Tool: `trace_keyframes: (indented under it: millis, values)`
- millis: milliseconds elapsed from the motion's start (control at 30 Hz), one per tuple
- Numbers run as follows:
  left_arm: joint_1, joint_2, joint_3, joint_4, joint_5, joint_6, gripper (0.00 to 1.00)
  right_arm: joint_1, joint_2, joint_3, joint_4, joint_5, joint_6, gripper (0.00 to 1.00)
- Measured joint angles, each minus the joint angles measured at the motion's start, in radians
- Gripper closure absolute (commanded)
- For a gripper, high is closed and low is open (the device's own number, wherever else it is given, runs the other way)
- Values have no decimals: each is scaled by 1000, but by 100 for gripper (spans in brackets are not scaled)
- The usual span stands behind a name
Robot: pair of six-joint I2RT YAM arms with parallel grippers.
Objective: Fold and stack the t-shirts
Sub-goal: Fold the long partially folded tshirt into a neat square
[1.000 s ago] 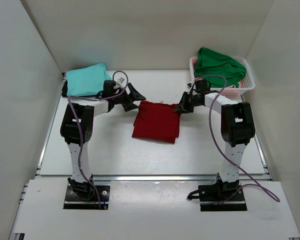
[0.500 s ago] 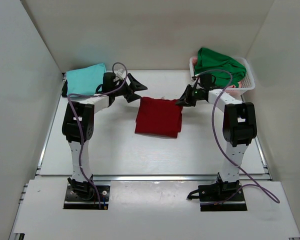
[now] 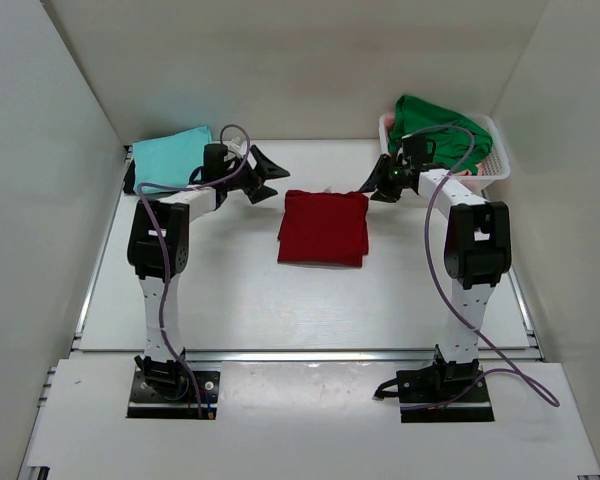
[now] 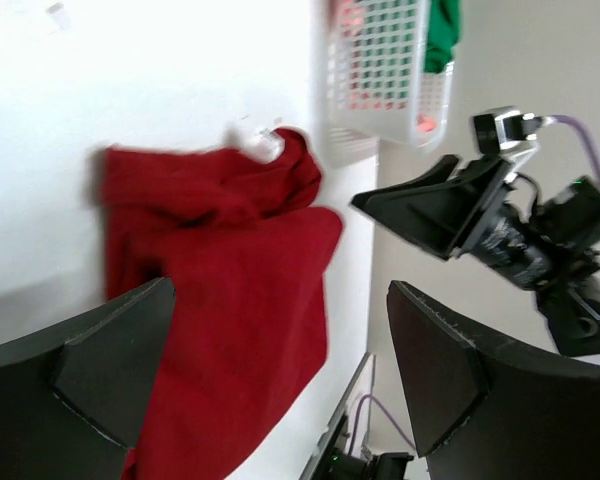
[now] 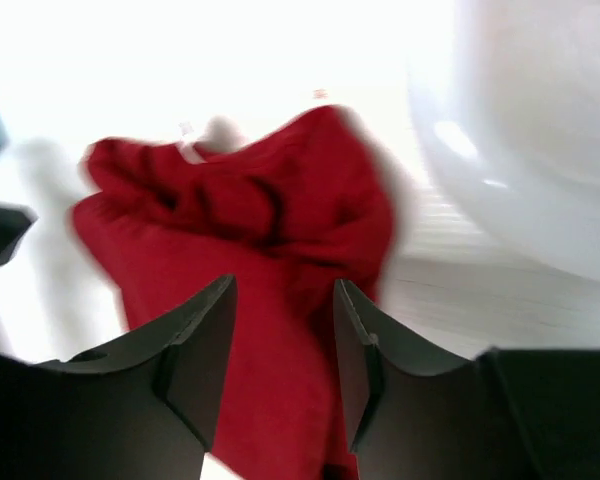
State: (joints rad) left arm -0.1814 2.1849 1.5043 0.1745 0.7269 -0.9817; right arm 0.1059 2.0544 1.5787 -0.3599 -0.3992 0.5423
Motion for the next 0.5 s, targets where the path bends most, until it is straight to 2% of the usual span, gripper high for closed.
trace_keyframes:
  millis: [67,100,167,200,300,433,500]
  values:
    - [11,-15,-43,-3,-5,16,2,5,-9,-5,-13,55,-20,71]
    - [18,-27,-75,-4,-6,21,1,9,-19,-16,-11,73,-28,73]
    - [33,-56,-148,-10,-8,32,2,17,-60,-76,10,76,-37,88]
    - [38,-71,-186,-13,-8,36,1,18,-87,-116,19,64,-38,90]
    - [53,-111,-275,-24,-14,53,1,20,-146,-227,63,-7,-38,90]
    - [45,-178,-353,-29,-32,82,1,38,-146,-314,81,-87,-45,87]
    - [35,-221,-376,-26,-33,98,1,54,-135,-319,71,-100,-50,81]
